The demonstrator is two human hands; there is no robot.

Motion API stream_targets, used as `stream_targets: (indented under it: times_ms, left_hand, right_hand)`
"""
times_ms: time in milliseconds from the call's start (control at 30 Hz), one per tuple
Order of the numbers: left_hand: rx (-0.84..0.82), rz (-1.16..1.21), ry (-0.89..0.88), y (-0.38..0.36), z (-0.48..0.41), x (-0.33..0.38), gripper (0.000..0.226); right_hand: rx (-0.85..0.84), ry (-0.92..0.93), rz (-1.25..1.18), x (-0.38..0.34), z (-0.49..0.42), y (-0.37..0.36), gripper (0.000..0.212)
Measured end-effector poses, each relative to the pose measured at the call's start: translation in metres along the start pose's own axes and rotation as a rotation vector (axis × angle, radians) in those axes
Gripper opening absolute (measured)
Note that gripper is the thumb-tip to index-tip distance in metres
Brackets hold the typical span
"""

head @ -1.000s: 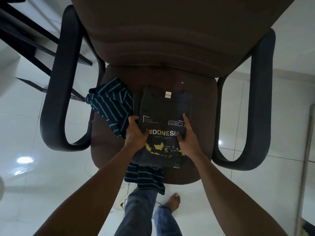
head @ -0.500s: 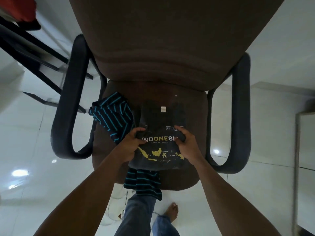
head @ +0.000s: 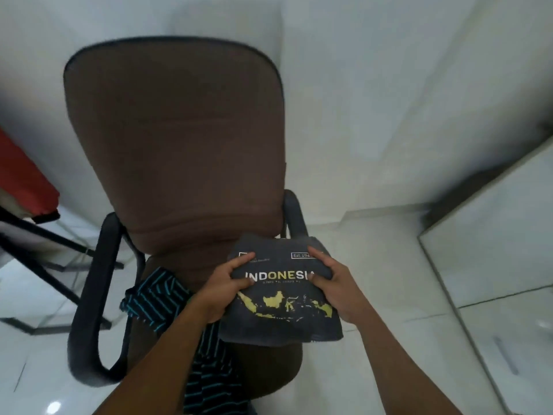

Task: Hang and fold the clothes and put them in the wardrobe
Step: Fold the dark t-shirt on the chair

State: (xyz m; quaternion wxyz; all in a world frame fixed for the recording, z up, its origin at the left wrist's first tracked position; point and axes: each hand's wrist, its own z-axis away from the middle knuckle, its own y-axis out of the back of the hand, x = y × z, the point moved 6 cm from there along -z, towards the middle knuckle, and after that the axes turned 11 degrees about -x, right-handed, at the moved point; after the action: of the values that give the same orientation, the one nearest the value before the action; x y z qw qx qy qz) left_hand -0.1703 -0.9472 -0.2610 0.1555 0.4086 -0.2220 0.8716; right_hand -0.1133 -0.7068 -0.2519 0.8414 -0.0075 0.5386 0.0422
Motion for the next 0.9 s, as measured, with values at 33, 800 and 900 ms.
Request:
stream_targets:
  times_ms: [33,800,900]
  left_hand:
    - [-0.028,-0.028,-0.030,-0.026,0.003,0.012,0.057]
    - [-1.159,-0.528,-0.164,-0.821,0.164,-0.006,0.075]
    - [-1.257,-0.544,-0.159,-0.899,0.179,-0.017,0.076]
  right_hand:
    - [0.028,0.024,-0.018,-0.009,0.023,0.019,0.057]
    - [1.245,0.219,-0.156,0.010,0.757,0.364,0.064]
    - [1.349,0.216,-0.210,0.018,0.814,0.393,0.064]
